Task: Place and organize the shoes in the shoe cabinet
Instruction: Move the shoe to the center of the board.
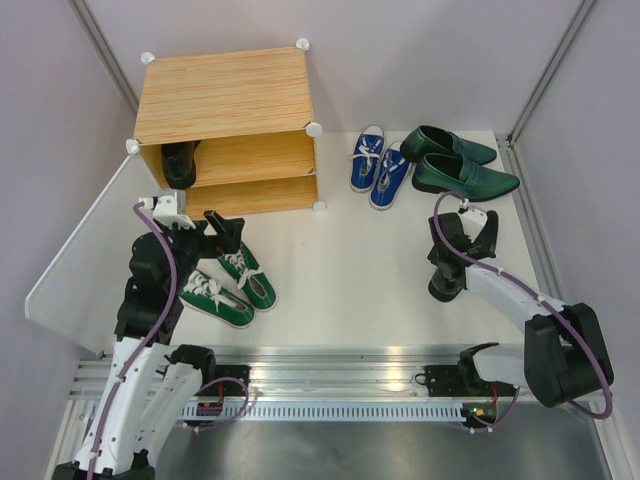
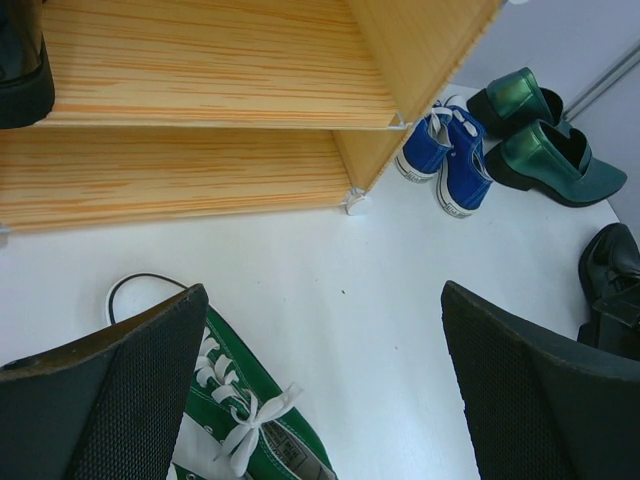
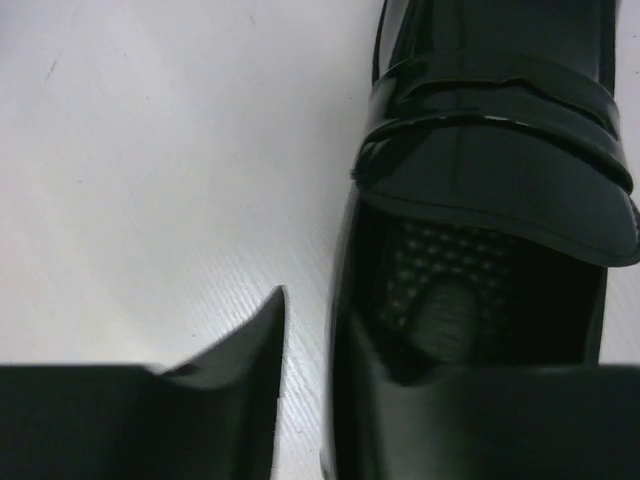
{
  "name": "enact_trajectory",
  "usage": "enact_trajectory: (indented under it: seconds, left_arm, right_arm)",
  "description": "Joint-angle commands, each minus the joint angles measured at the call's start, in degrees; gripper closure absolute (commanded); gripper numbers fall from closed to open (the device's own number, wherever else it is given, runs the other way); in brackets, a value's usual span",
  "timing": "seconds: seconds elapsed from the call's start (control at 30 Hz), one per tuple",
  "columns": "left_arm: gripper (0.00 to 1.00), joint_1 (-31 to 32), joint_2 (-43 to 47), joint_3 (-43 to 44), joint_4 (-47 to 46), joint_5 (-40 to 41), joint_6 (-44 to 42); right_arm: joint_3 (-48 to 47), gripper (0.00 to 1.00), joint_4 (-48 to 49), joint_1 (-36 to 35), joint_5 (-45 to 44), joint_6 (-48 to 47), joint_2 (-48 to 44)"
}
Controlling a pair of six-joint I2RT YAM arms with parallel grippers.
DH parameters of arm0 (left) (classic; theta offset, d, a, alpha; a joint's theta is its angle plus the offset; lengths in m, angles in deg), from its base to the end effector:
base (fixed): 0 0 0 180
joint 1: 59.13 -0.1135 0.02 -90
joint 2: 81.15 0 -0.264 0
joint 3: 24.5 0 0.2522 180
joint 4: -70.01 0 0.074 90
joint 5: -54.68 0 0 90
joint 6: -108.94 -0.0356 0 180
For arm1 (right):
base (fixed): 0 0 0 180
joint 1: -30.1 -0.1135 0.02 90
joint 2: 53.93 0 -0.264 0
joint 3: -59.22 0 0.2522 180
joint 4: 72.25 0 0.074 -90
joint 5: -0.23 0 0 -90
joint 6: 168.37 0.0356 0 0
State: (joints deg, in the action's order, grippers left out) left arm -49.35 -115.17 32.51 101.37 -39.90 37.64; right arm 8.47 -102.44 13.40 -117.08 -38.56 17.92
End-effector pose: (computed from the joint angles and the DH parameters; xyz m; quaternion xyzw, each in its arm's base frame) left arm 0.1391 -0.0269 0.3438 -0.0328 0.7560 -0.1900 0.6256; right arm 0.2337 0.0531 0.1911 0.2603 0.8826 -0.0437 0.3891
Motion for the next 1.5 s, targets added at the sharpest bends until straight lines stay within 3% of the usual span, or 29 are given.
enact_trajectory:
  seconds: [0.0,0.03,0.07,0.17,0.27,0.47,0.6,0.63,0.7,0.77,0.87,1.13,1.33,1.47]
  left_arm:
    - [0.00,0.7,0.6,2.2,-0.5,0.0,-2.5]
    - [0.00,0.7,0.7,2.2,-0.4,0.1,-2.5]
    - [0.00,0.7,0.8,2.5,-0.2,0.6,-2.7]
    - [0.00,0.7,0.6,2.6,0.1,1.2,-2.7]
    - [0.00,0.6,0.4,2.8,0.4,1.2,-2.6]
    - [0.00,0.4,0.0,2.9,0.6,1.2,-2.6]
    - [0.00,0.1,-0.1,2.9,0.7,0.9,-2.5]
    - [0.00,0.1,-0.2,2.9,0.8,0.7,-2.5]
    - [0.00,0.2,-0.3,3.0,0.7,0.7,-2.6]
    - [0.01,0.2,-0.3,2.9,0.7,0.5,-2.6]
    - [0.00,0.2,-0.3,3.0,0.8,0.5,-2.6]
    - [0.00,0.1,-0.3,2.9,0.8,-0.1,-2.5]
    - [0.00,0.1,-0.3,2.9,0.8,-0.3,-2.4]
    - [0.00,0.1,-0.3,2.8,0.8,-0.6,-2.3]
  right_arm:
    - [-1.2,0.77,1.9,-0.1,5.5,-0.8,0.6]
    - [-1.2,0.82,2.4,-0.2,7.3,-1.4,-0.9]
    - [-1.3,0.93,2.6,-1.1,7.9,-2.7,-1.9]
    - [-1.3,0.98,3.1,-7.3,7.7,-4.0,-6.0]
    - [-1.3,0.99,3.0,-16.2,8.8,-2.6,-7.0]
    - [-4.8,0.97,5.3,-35.4,11.8,-2.4,0.2]
    - [-9.1,0.92,6.5,-45.7,6.7,-6.1,5.7]
    - [-9.4,0.90,7.1,-46.5,7.6,-8.0,6.0]
    - [-10.6,0.75,7.0,-46.9,8.6,-9.1,6.8]
    - [-11.3,0.51,6.7,-47.0,8.8,-10.5,6.5]
    - [-12.3,0.39,4.2,-47.0,6.8,-11.0,4.5]
    - [-12.1,0.37,-5.9,-46.8,-1.1,-4.7,-4.7]
    - [-6.4,0.48,-11.9,-46.7,-4.9,5.9,-8.1]
    - [-1.2,0.48,-12.5,-46.0,-3.8,9.5,-9.2]
